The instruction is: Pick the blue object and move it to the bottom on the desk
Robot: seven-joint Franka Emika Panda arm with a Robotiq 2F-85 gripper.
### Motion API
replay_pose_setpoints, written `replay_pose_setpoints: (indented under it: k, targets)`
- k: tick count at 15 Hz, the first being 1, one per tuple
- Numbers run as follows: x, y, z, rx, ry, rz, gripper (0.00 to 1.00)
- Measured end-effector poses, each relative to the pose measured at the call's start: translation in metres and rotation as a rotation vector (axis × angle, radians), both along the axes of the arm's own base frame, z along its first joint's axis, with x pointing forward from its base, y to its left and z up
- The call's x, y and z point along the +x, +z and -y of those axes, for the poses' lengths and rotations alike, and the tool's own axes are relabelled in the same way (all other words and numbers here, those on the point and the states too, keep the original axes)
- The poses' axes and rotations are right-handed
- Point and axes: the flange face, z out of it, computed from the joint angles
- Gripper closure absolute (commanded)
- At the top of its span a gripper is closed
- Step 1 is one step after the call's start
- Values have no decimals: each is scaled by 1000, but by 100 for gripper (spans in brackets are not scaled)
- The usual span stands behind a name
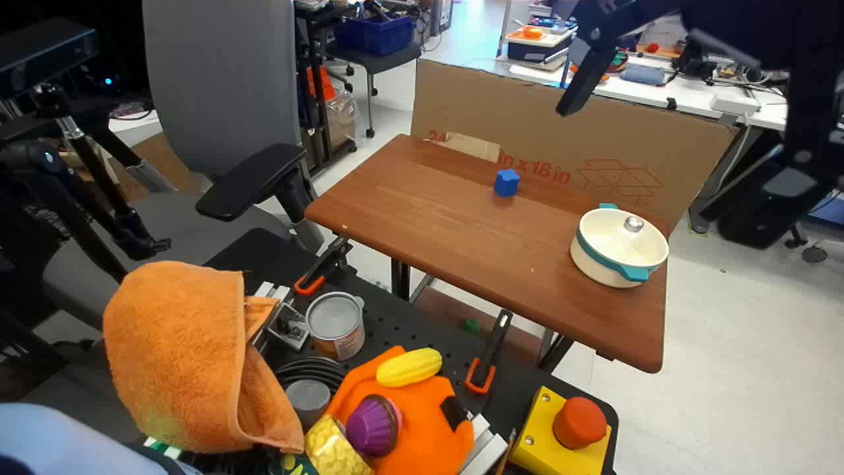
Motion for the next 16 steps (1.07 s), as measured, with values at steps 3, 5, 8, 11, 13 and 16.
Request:
replay_pose_setpoints:
  k: [3,5,8,11,13,16]
  targets:
    - [0,0,0,0,0,0,0]
    - [0,0,0,0,0,0,0]
    - [1,0,-2,-1,-7,-4,0]
    - [23,-8,-21,-9,-76,-54,0]
    - [57,-17,-43,-6,-121,-64,0]
    - [118,-33,-78,-37,-168,-61,0]
